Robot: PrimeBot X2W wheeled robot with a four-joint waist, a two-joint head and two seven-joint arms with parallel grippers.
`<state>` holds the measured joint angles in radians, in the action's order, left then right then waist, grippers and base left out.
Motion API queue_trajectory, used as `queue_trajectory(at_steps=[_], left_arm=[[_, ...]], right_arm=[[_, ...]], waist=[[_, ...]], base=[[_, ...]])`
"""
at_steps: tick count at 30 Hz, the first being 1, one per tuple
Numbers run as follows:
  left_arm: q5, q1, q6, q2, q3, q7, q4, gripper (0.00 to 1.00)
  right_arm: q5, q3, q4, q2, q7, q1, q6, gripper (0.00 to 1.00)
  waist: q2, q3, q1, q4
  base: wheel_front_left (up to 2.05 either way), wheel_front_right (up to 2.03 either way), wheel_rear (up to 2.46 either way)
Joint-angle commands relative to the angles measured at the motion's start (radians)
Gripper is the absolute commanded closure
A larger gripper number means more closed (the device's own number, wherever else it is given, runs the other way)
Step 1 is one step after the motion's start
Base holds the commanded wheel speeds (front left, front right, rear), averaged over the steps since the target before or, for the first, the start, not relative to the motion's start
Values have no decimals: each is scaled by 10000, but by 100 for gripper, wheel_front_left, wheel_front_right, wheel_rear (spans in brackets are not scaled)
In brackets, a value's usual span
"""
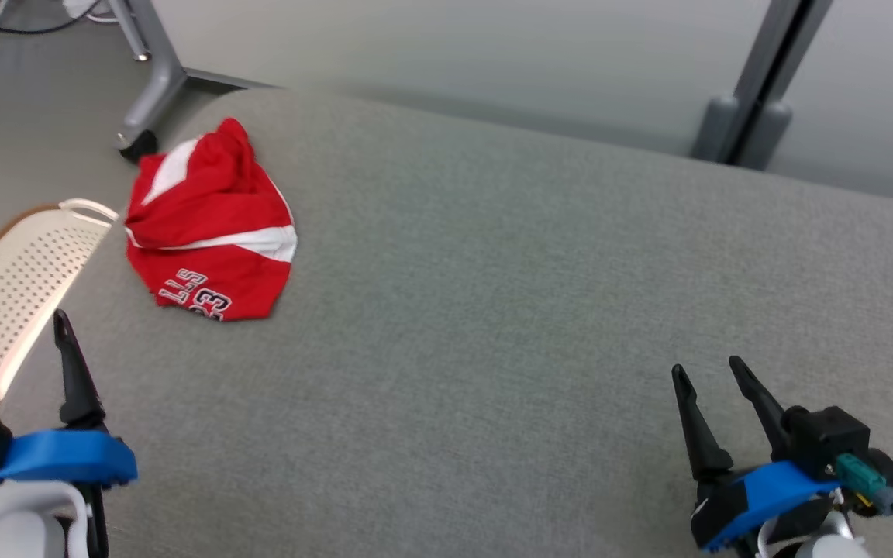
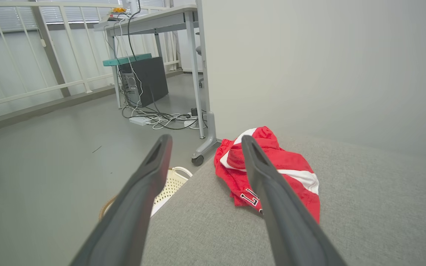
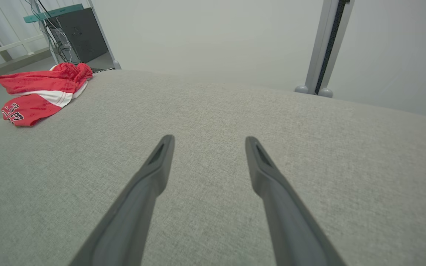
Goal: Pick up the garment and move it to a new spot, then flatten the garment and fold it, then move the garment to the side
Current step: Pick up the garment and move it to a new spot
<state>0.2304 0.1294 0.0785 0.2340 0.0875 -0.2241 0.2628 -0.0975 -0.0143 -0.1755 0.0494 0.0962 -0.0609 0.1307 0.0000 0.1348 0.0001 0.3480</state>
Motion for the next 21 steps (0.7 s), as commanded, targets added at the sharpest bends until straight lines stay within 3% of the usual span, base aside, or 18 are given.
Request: queue_trajectory(at_steps=[1, 12, 21], left_arm=[[81, 420, -52, 143, 79, 10, 118, 0], [371, 3748, -369, 1576, 501, 681, 1467, 0], [884, 5662, -1022, 2507, 410, 2760, 3865, 0]], right_arm=[[102, 35, 174, 25, -86, -212, 2, 0], [354, 369, 2153, 619, -679, -1024, 2, 0], [239, 638, 3123, 958, -884, -1215, 2, 0]], waist=[[0, 172, -1, -144], [0, 2436, -1, -1721], [0, 3596, -1, -2339]], base=[[0, 0, 0], [0, 0, 0], [0, 0, 0]])
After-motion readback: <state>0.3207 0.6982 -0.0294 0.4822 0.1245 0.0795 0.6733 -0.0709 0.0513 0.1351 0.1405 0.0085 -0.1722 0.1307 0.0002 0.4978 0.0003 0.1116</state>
